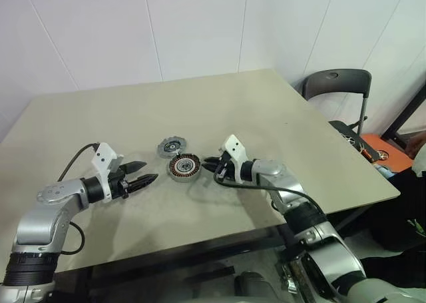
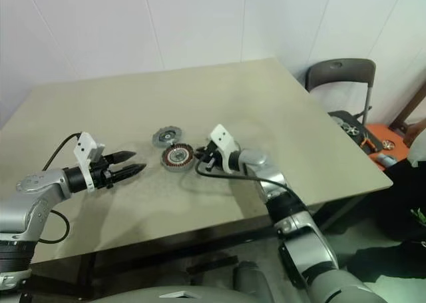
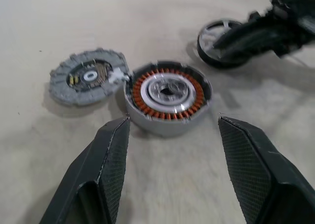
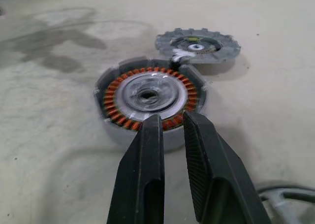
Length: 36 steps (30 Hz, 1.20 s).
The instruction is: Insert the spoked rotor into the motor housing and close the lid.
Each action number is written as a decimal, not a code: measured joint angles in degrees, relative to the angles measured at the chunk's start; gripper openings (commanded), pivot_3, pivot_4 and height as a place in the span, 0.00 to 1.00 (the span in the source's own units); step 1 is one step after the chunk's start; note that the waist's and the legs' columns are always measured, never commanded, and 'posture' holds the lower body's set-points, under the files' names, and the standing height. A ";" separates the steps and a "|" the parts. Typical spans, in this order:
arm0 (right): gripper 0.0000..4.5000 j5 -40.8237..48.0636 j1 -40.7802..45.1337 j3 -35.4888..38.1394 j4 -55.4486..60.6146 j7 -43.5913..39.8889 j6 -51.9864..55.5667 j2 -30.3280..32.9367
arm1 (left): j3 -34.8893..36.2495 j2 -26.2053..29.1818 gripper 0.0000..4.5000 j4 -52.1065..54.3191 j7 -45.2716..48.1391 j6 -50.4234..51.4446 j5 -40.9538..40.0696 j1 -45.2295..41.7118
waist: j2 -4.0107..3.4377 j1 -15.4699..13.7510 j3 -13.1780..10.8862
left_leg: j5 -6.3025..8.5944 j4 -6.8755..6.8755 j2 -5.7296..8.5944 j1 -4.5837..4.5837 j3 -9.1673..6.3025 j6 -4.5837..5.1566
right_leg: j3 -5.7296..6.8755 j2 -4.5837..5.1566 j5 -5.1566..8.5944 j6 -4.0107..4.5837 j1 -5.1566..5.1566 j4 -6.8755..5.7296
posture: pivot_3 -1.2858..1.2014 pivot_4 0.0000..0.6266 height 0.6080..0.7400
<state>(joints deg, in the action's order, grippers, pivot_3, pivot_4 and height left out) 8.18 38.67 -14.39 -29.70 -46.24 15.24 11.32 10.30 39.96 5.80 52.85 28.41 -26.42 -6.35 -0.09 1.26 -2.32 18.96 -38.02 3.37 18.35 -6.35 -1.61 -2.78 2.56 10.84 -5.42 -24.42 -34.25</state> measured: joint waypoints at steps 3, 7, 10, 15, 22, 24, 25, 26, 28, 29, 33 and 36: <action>0.16 -0.01 3.83 0.93 -3.92 -1.04 -1.41 -1.31 | 0.06 -0.04 0.68 1.17 -0.47 -0.11 -0.14 0.61 | 0.00 0.02 0.00 | 0.00 0.01 -0.01 0.01 -0.02 0.00 | 0.00 0.00 -0.01 0.00 -0.02 0.00 | 0.52 0.00 1.00; 0.16 0.03 6.94 1.25 -6.74 -4.05 -1.49 -3.45 | -0.34 -0.19 0.68 2.43 -0.68 -0.19 -0.21 1.76 | -0.01 0.51 0.00 | 0.00 0.06 -0.01 0.02 -0.02 0.00 | -0.01 0.01 -0.01 0.00 -0.04 0.01 | 0.52 0.00 1.00; 0.16 -0.45 7.67 1.15 -11.62 -5.16 -2.37 -6.02 | -0.30 -0.62 0.68 2.42 -1.67 -0.28 -0.19 1.85 | 0.00 0.94 0.00 | 0.00 0.05 0.00 0.01 -0.03 -0.01 | -0.01 0.03 -0.01 0.00 -0.04 -0.01 | 0.52 0.00 1.00; 0.16 -2.01 8.76 1.07 -18.57 -4.92 -4.66 -9.07 | -0.32 -0.80 0.68 2.56 -2.41 -0.27 -0.21 1.78 | -0.02 1.46 0.00 | 0.00 0.06 0.00 0.02 -0.03 -0.01 | -0.01 0.02 -0.02 0.00 -0.07 -0.02 | 0.52 0.00 1.00; 0.16 -3.51 9.67 1.20 -22.00 -5.74 -6.93 -10.27 | -0.33 -0.81 0.68 2.81 -3.13 -0.27 -0.22 1.56 | -0.03 1.56 -0.01 | 0.00 0.07 0.00 0.01 -0.04 -0.02 | -0.02 0.02 -0.02 0.00 -0.08 -0.05 | 0.52 0.00 1.00; 0.16 -3.65 10.48 1.45 -23.52 -5.52 -7.38 -10.24 | -0.33 -0.82 0.68 2.82 -3.24 -0.27 -0.21 1.56 | -0.03 1.54 -0.01 | -0.01 0.07 0.01 0.01 -0.05 -0.03 | -0.02 0.02 -0.02 0.01 -0.08 -0.06 | 0.52 0.00 1.00; 0.16 -3.73 10.96 1.56 -24.25 -5.39 -7.57 -10.26 | -0.34 -0.82 0.68 2.82 -3.30 -0.27 -0.21 1.56 | -0.03 1.56 -0.01 | -0.01 0.07 0.01 0.01 -0.05 -0.03 | -0.02 0.02 -0.02 0.01 -0.08 -0.06 | 0.52 0.00 1.00; 0.16 -3.92 11.46 1.67 -24.97 -5.25 -7.81 -10.27 | -0.37 -0.90 0.68 2.84 -3.34 -0.27 -0.21 1.53 | -0.03 1.59 -0.01 | -0.01 0.07 0.01 0.01 -0.05 -0.03 | -0.02 0.02 -0.02 0.01 -0.09 -0.06 | 0.52 0.00 1.00; 0.16 -4.48 12.20 1.81 -26.12 -5.07 -8.31 -10.30 | -0.45 -1.37 0.68 2.87 -3.44 -0.27 -0.21 1.50 | -0.03 1.64 -0.01 | -0.01 0.07 0.01 0.01 -0.05 -0.03 | -0.02 0.02 -0.02 0.01 -0.09 -0.06 | 0.52 0.00 1.00; 0.16 -4.70 12.48 1.81 -26.66 -5.06 -8.44 -10.34 | -0.52 -1.56 0.68 2.88 -3.49 -0.27 -0.21 1.50 | -0.03 1.69 -0.01 | -0.01 0.07 0.01 0.02 -0.05 -0.03 | -0.02 0.02 -0.02 0.01 -0.09 -0.05 | 0.52 0.00 1.00; 0.16 -5.38 13.24 1.79 -27.94 -5.44 -9.40 -10.83 | -0.63 -1.98 0.68 2.91 -4.09 -0.26 -0.10 1.25 | -0.04 2.14 -0.01 | -0.01 0.07 0.01 0.02 -0.06 -0.03 | -0.02 0.02 -0.02 0.01 -0.09 -0.07 | 0.52 0.00 1.00; 0.16 -6.04 13.63 1.70 -28.18 -5.85 -10.03 -11.36 | -0.83 -2.26 0.68 3.02 -4.47 -0.27 -0.02 1.14 | -0.04 2.73 -0.01 | -0.01 0.07 0.01 0.01 -0.07 -0.03 | -0.02 0.02 -0.02 0.01 -0.09 -0.08 | 0.52 0.00 1.00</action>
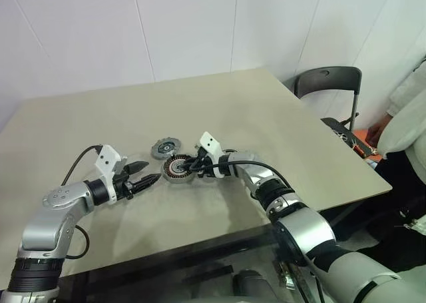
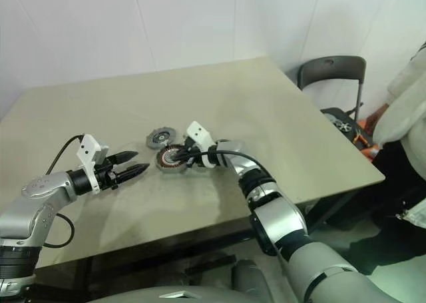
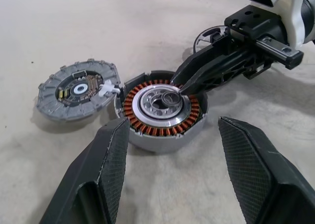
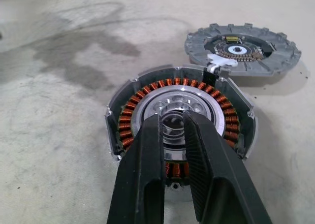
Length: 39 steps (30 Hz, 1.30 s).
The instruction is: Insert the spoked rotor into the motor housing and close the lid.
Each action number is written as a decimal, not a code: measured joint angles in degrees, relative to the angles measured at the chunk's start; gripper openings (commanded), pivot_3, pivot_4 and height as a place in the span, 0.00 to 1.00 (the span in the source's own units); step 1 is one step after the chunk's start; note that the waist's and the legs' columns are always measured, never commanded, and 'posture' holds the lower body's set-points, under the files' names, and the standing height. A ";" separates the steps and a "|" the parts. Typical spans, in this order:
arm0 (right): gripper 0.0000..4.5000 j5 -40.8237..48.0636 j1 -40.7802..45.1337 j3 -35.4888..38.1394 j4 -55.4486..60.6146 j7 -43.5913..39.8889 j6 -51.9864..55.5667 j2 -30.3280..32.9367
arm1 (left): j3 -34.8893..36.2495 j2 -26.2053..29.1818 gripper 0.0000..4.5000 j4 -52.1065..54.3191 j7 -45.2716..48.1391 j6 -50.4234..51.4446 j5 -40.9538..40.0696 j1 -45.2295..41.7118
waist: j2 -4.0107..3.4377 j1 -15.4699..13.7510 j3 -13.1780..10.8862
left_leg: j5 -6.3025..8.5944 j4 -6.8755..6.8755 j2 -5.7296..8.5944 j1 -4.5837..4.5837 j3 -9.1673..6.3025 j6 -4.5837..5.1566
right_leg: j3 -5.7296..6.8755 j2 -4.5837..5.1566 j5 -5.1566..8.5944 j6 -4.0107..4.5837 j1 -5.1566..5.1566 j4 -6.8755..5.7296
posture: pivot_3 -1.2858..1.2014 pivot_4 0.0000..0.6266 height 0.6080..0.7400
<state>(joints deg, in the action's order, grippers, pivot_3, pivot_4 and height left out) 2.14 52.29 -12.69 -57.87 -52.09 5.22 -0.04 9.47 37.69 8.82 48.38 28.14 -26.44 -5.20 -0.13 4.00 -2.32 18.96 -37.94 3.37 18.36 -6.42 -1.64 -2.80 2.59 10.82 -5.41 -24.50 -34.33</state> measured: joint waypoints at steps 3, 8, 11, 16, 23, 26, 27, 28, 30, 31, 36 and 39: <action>0.16 -1.34 0.20 -0.36 -1.13 -0.51 -0.67 -0.59 | -0.95 -0.53 0.68 0.30 -0.11 0.00 0.09 -0.01 | 0.00 0.12 0.00 | 0.00 0.00 0.00 0.00 0.00 0.00 | -0.01 0.00 0.00 0.00 0.00 0.00 | 0.52 0.00 1.00; 0.16 -3.38 1.70 -0.80 -4.04 -1.00 -2.38 -2.10 | -1.48 -0.76 0.68 0.43 -0.57 0.00 0.14 0.00 | -0.01 0.19 0.00 | -0.01 0.00 0.00 -0.01 0.00 -0.01 | -0.01 -0.01 0.00 0.00 -0.03 -0.06 | 0.52 0.00 1.00; 0.16 -3.84 2.39 -0.68 -5.63 -0.53 -3.07 -3.10 | -1.55 -0.77 0.68 0.85 -1.01 0.00 0.14 0.04 | -0.01 0.16 0.00 | -0.01 0.00 0.00 -0.01 -0.01 -0.02 | -0.01 -0.01 -0.01 0.01 -0.03 -0.07 | 0.52 0.00 1.00; 0.16 -4.83 3.86 -0.37 -7.91 1.95 -4.84 -3.98 | -1.54 -0.77 0.68 2.25 -1.40 0.02 0.11 0.83 | -0.02 0.13 0.00 | -0.01 0.00 0.03 0.00 -0.02 -0.03 | -0.02 0.02 -0.01 0.01 -0.03 -0.05 | 0.52 0.00 1.00; 0.16 -4.93 6.97 2.07 -10.13 7.04 -7.59 -4.65 | -1.54 -0.98 0.68 2.88 -2.42 0.05 0.02 1.47 | -0.03 0.15 -0.01 | -0.02 0.00 0.02 0.00 -0.03 -0.03 | -0.02 0.00 -0.01 0.02 -0.05 -0.07 | 0.52 0.00 1.00; 0.16 -5.01 7.16 2.40 -10.72 7.57 -8.22 -4.87 | -1.54 -1.35 0.68 2.89 -2.60 0.05 0.02 1.58 | -0.03 0.15 -0.01 | -0.02 0.00 0.02 0.00 -0.02 -0.03 | -0.02 0.00 -0.01 0.02 -0.05 -0.07 | 0.52 0.00 1.00; 0.16 -5.01 7.16 2.46 -10.90 7.49 -8.32 -5.10 | -1.54 -1.43 0.68 2.89 -2.64 0.05 0.03 1.58 | -0.03 0.15 -0.01 | -0.01 0.00 0.02 0.00 -0.02 -0.03 | -0.02 0.00 -0.01 0.02 -0.05 -0.07 | 0.52 0.00 1.00; 0.16 -4.98 7.16 2.48 -10.92 7.31 -8.41 -5.27 | -1.54 -1.54 0.68 2.89 -2.65 0.05 0.03 1.57 | -0.04 0.17 -0.01 | -0.01 0.00 0.02 0.00 -0.03 -0.03 | -0.02 0.00 -0.01 0.01 -0.05 -0.07 | 0.52 0.00 1.00; 0.16 -4.33 7.24 3.41 -10.89 6.63 -8.49 -5.58 | -1.55 -1.75 0.68 2.88 -2.65 0.05 0.03 1.52 | -0.03 0.18 -0.01 | -0.02 0.00 0.02 0.00 -0.03 -0.03 | -0.02 -0.01 -0.01 0.02 -0.05 -0.08 | 0.52 0.00 1.00; 0.16 -3.91 7.33 4.03 -10.83 6.30 -8.49 -5.68 | -1.56 -1.76 0.68 2.87 -2.64 0.05 0.03 1.44 | -0.03 0.19 -0.01 | -0.02 0.00 0.02 0.00 -0.03 -0.03 | -0.02 0.00 -0.01 0.02 -0.05 -0.08 | 0.52 0.00 1.00; 0.16 -7.61 7.90 0.87 -9.48 5.23 -10.67 -2.48 | -1.54 -1.33 0.68 2.14 -1.94 -0.07 0.05 0.94 | -0.03 0.06 0.00 | -0.02 0.00 0.07 0.00 -0.02 -0.03 | -0.01 0.02 -0.01 0.01 -0.04 -0.07 | 0.52 0.00 1.00; 0.16 -10.39 7.30 -2.43 -8.76 0.64 -11.19 -0.27 | -1.30 0.31 0.68 -0.63 -0.44 -0.65 0.16 0.06 | -0.03 0.20 0.00 | -0.02 0.00 0.11 0.00 -0.01 -0.03 | -0.01 -0.03 -0.01 0.01 -0.04 -0.06 | 0.52 0.00 1.00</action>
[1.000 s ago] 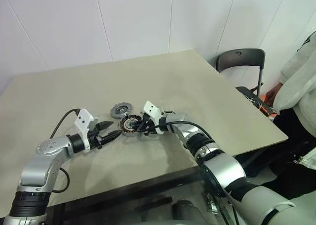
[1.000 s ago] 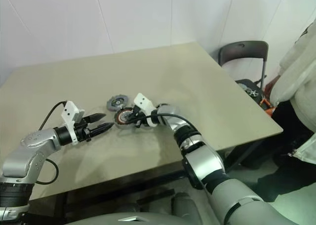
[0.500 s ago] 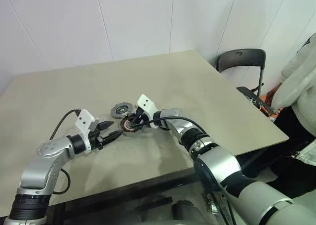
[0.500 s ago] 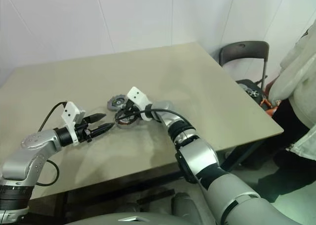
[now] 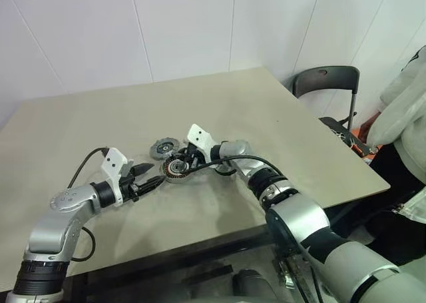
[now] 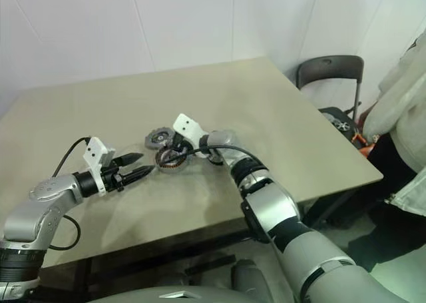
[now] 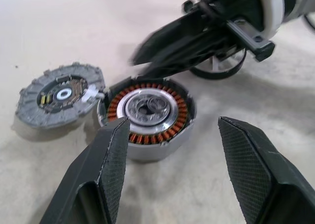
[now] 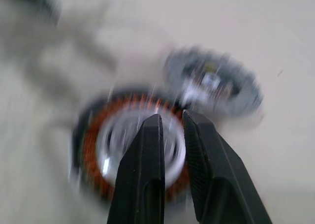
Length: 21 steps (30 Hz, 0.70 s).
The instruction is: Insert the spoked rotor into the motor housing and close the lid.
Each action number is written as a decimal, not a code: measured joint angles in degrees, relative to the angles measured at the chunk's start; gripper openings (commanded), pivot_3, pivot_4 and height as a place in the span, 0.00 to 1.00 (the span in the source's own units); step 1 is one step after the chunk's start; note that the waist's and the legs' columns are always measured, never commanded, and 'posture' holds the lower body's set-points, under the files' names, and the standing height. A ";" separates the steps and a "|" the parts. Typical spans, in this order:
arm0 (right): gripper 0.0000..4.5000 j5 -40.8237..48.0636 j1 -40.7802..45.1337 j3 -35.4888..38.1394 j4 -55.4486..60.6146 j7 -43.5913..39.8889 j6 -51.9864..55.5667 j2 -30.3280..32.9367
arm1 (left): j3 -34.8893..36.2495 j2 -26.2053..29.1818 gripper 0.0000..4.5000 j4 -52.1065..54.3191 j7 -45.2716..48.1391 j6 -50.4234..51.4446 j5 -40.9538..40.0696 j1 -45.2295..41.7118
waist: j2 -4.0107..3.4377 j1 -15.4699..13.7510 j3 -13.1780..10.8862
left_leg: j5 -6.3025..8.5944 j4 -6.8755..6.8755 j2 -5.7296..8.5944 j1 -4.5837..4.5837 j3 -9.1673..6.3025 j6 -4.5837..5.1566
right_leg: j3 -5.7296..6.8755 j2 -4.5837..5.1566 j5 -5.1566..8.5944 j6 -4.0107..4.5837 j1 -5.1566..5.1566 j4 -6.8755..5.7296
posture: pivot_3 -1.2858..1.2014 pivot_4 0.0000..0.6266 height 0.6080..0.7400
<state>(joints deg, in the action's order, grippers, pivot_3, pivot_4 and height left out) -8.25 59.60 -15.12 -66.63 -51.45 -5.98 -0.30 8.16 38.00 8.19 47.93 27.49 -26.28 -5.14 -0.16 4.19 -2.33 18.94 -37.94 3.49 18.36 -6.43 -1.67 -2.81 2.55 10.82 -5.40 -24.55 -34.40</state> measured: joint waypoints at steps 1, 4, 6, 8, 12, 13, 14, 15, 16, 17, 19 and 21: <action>0.16 -0.53 -0.23 -0.72 0.10 -1.81 -0.01 0.22 | 0.23 0.53 0.68 -1.46 0.47 -0.32 0.01 -0.75 | -0.01 0.10 0.00 | 0.00 0.00 -0.01 -0.01 0.00 0.00 | 0.00 -0.02 0.00 0.00 -0.01 -0.02 | 0.52 0.00 1.00; 0.16 -2.56 -0.46 -3.09 0.11 -4.71 -1.71 0.12 | 1.27 2.25 0.68 -4.53 1.98 -1.74 0.15 -3.66 | -0.01 0.49 0.00 | -0.01 0.00 -0.02 -0.02 -0.01 -0.02 | -0.01 -0.04 0.00 0.03 -0.06 -0.12 | 0.52 0.00 1.00; 0.16 -3.69 0.15 -4.01 -0.15 -4.93 -3.03 0.05 | 1.82 3.82 0.68 -5.92 3.27 -3.03 0.61 -4.63 | -0.01 0.62 0.00 | -0.02 0.00 -0.02 -0.03 -0.01 -0.03 | -0.01 -0.01 0.00 0.03 -0.06 -0.16 | 0.52 0.00 1.00; 0.16 -4.50 1.13 -4.29 -1.16 -5.15 -3.61 0.04 | 2.42 5.14 0.68 -7.27 4.24 -4.05 0.83 -4.68 | -0.01 0.68 0.00 | -0.02 0.00 -0.03 -0.03 -0.01 -0.03 | -0.02 0.02 0.00 0.03 -0.06 -0.16 | 0.52 0.00 1.00; 0.16 -5.22 1.83 -4.33 -2.39 -5.22 -4.58 -0.32 | 3.71 5.67 0.68 -8.05 4.56 -4.36 0.80 -4.22 | -0.01 0.71 0.00 | -0.01 0.00 -0.05 -0.02 -0.05 -0.03 | -0.01 0.04 0.00 0.03 -0.06 -0.16 | 0.52 0.00 1.00; 0.16 -5.49 1.93 -4.45 -2.52 -5.17 -4.89 -0.45 | 4.11 5.69 0.68 -7.96 4.52 -4.39 0.79 -3.81 | -0.01 0.76 0.00 | -0.01 0.00 -0.05 -0.02 -0.04 -0.03 | -0.01 0.05 0.00 0.03 -0.07 -0.17 | 0.52 0.00 1.00; 0.16 -5.79 2.07 -4.57 -2.68 -5.11 -5.21 -0.50 | 4.27 5.70 0.68 -7.87 4.49 -4.39 0.78 -3.35 | -0.01 0.86 0.00 | -0.01 0.00 -0.05 -0.02 -0.04 -0.03 | -0.01 0.06 0.00 0.03 -0.07 -0.17 | 0.52 0.00 1.00; 0.16 -6.29 2.34 -4.82 -2.92 -5.03 -5.74 -0.62 | 4.45 5.70 0.68 -7.16 4.38 -4.39 0.77 -2.25 | -0.01 1.05 0.00 | -0.01 0.00 -0.05 -0.02 -0.05 -0.03 | -0.01 0.07 0.00 0.03 -0.07 -0.18 | 0.52 0.00 1.00; 0.16 -6.59 2.50 -4.93 -3.12 -4.93 -6.10 -0.66 | 4.45 5.65 0.68 -6.63 4.31 -4.38 0.74 -1.43 | -0.01 1.15 0.00 | -0.01 0.00 -0.04 -0.02 -0.05 -0.04 | -0.01 0.08 0.00 0.03 -0.07 -0.18 | 0.52 0.00 1.00; 0.16 -6.83 2.60 -4.96 -3.45 -4.62 -6.49 -0.65 | 4.45 5.52 0.68 -6.06 4.20 -4.34 0.73 -0.80 | -0.01 1.17 0.00 | -0.01 0.00 -0.04 -0.01 -0.05 -0.04 | -0.01 0.09 0.00 0.03 -0.07 -0.19 | 0.52 0.00 1.00; 0.16 -7.42 2.89 -5.11 -4.01 -3.89 -7.11 -0.62 | 4.46 5.36 0.68 -5.06 3.79 -4.30 0.67 0.03 | 0.00 1.18 0.00 | -0.01 0.00 -0.03 -0.02 -0.06 -0.04 | -0.01 0.09 0.00 0.03 -0.06 -0.20 | 0.52 0.00 1.00; 0.16 -8.14 3.36 -5.17 -4.62 -2.97 -7.42 -0.56 | 4.50 5.06 0.68 -4.30 3.30 -4.29 0.63 0.37 | 0.00 1.20 0.00 | -0.01 -0.01 -0.03 -0.03 -0.06 -0.04 | -0.01 0.09 0.00 0.03 -0.07 -0.25 | 0.52 0.00 1.00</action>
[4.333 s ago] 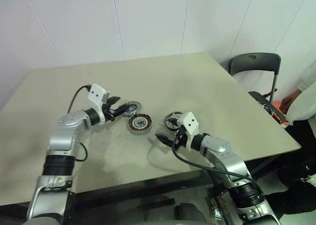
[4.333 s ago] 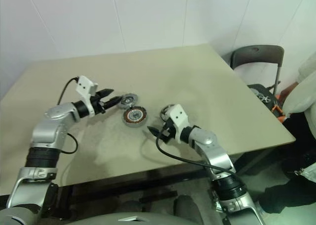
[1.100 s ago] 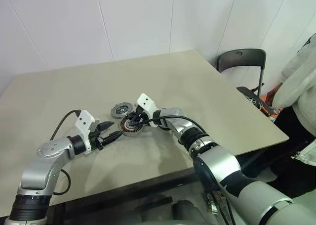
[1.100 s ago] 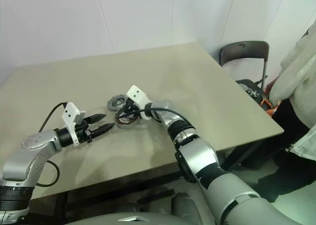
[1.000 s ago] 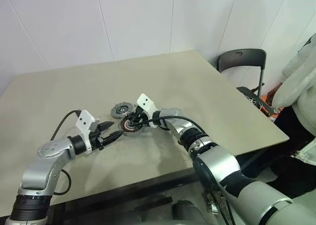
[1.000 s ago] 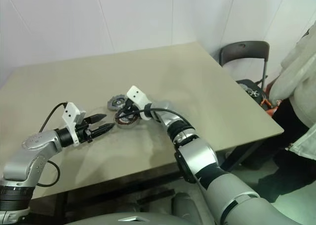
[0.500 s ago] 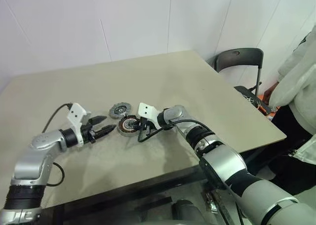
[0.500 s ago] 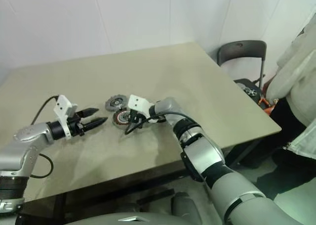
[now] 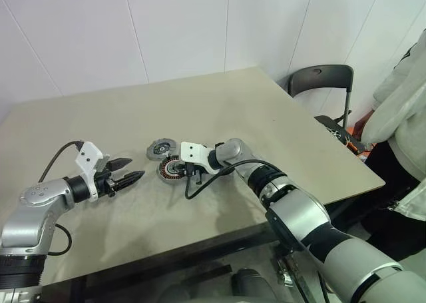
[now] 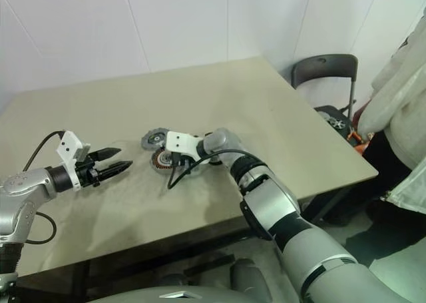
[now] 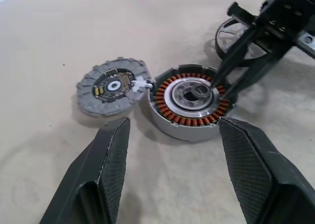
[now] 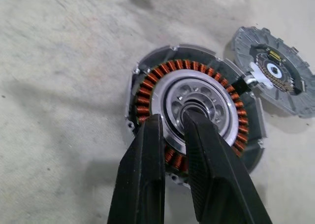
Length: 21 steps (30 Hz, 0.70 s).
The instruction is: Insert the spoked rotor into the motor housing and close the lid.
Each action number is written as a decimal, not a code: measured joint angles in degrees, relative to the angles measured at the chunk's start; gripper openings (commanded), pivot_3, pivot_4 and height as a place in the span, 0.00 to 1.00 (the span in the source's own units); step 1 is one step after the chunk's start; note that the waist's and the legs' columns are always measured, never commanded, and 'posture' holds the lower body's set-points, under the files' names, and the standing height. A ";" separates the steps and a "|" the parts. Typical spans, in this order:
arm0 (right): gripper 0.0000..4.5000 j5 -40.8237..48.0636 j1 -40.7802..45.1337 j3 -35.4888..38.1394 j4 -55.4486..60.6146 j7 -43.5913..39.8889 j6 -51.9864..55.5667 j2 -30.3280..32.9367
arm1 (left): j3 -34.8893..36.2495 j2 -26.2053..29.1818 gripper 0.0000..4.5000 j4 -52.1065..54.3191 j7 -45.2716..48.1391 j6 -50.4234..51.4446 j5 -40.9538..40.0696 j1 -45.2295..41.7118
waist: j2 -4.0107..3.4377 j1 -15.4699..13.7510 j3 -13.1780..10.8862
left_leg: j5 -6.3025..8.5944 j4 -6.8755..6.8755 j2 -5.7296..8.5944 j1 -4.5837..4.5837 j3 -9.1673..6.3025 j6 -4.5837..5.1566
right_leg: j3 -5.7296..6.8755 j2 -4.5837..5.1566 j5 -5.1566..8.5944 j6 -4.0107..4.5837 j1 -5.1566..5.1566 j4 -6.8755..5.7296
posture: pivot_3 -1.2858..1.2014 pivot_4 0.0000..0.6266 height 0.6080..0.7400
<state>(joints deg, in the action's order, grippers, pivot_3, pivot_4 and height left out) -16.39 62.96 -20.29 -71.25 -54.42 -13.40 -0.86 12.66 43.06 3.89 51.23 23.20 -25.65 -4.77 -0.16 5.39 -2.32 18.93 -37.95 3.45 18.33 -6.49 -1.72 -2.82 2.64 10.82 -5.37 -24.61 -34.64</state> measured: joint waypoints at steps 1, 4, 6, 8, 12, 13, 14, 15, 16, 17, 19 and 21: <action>0.16 -0.40 0.19 -0.05 -0.15 0.48 -0.07 0.10 | 0.00 -0.14 0.68 0.38 -0.24 0.03 -0.04 0.15 | 0.00 0.03 0.00 | 0.00 0.00 0.00 0.00 0.00 0.00 | 0.00 0.00 0.00 0.00 -0.01 -0.02 | 0.52 0.00 1.00; 0.16 -1.21 0.68 -0.09 -0.87 1.32 -0.87 0.77 | 0.00 -0.59 0.68 1.22 -0.69 0.07 -0.12 0.62 | -0.01 0.06 0.00 | -0.01 0.00 0.00 -0.01 -0.01 -0.01 | 0.00 -0.01 0.00 0.01 -0.01 -0.03 | 0.52 0.00 1.00; 0.16 -2.03 0.89 -0.47 -1.15 1.59 -1.59 1.26 | 0.00 -0.86 0.68 1.31 -0.99 0.08 -0.12 0.85 | -0.01 0.07 0.00 | -0.01 0.00 0.00 -0.01 -0.01 -0.01 | 0.00 -0.01 0.00 0.00 -0.01 -0.03 | 0.52 0.00 1.00; 0.16 -2.61 1.02 -0.59 -1.39 1.75 -2.12 1.44 | -0.01 -1.23 0.68 1.55 -1.35 0.13 -0.12 1.27 | -0.01 0.14 -0.01 | -0.01 0.00 0.00 -0.01 0.00 -0.01 | 0.00 -0.01 0.00 0.01 -0.01 -0.04 | 0.52 0.00 1.00; 0.16 -3.16 1.49 -0.66 -1.90 2.16 -2.20 1.26 | -0.13 -2.10 0.68 2.15 -1.76 0.31 -0.12 1.47 | 0.00 0.12 0.00 | -0.02 -0.01 0.00 -0.02 -0.01 -0.03 | 0.00 -0.01 0.00 0.01 -0.01 -0.06 | 0.52 0.00 1.00; 0.16 -3.40 1.53 -0.72 -2.00 2.48 -2.35 1.12 | -0.13 -2.15 0.68 2.25 -1.80 0.34 -0.11 1.47 | 0.00 0.14 0.00 | -0.02 -0.01 0.00 -0.02 0.00 -0.03 | 0.00 -0.01 0.00 0.01 -0.01 -0.08 | 0.52 0.00 1.00; 0.16 -3.66 1.55 -0.80 -2.08 2.94 -2.47 0.94 | -0.13 -2.16 0.68 2.49 -1.84 0.38 -0.12 1.48 | 0.00 0.15 0.00 | -0.02 -0.01 0.00 -0.03 0.00 -0.03 | 0.00 -0.01 0.00 0.01 -0.01 -0.10 | 0.52 0.00 1.00; 0.16 -3.76 1.55 -0.88 -2.16 3.46 -2.48 0.73 | -0.13 -2.17 0.68 2.67 -1.87 0.40 -0.12 1.49 | 0.00 0.15 0.00 | -0.02 -0.01 0.00 -0.04 -0.01 -0.04 | 0.00 -0.01 0.01 0.02 -0.01 -0.13 | 0.52 0.00 1.00; 0.16 -3.84 1.55 -0.93 -2.30 4.04 -2.48 0.44 | -0.13 -2.21 0.68 2.89 -1.95 0.46 -0.12 1.51 | 0.00 0.15 0.00 | -0.03 -0.02 0.00 -0.04 0.00 -0.04 | 0.00 -0.01 0.02 0.03 -0.03 -0.18 | 0.52 0.00 1.00; 0.16 -3.91 1.55 -0.93 -2.48 4.71 -2.46 0.09 | -0.13 -2.27 0.68 3.05 -2.05 0.51 -0.14 1.59 | 0.00 0.15 0.00 | -0.03 -0.02 0.00 -0.04 -0.01 -0.05 | 0.00 -0.01 0.04 0.06 -0.06 -0.25 | 0.52 0.00 1.00; 0.16 -3.94 1.55 -0.93 -2.75 5.65 -2.44 -0.50 | -0.13 -2.53 0.68 3.08 -2.36 0.77 -0.16 1.76 | 0.00 0.16 0.00 | -0.03 -0.02 0.00 -0.04 0.00 -0.05 | -0.01 -0.01 0.07 0.12 -0.12 -0.36 | 0.52 0.00 1.00; 0.16 -4.04 1.57 -0.93 -2.81 6.23 -2.44 -0.76 | -0.14 -2.65 0.68 3.16 -2.67 1.19 -0.17 1.97 | 0.00 0.16 0.00 | -0.03 -0.02 -0.01 -0.04 -0.01 -0.06 | -0.01 -0.03 0.09 0.15 -0.16 -0.45 | 0.52 0.00 1.00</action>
<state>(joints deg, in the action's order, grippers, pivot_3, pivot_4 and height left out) -20.42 64.53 -21.22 -74.06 -48.19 -15.84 -1.62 12.52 40.42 7.05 48.56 24.39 -25.82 -2.80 -0.16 5.55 -2.32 18.90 -37.97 3.45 18.29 -6.51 -1.77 -2.83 2.61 10.91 -5.22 -24.77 -35.09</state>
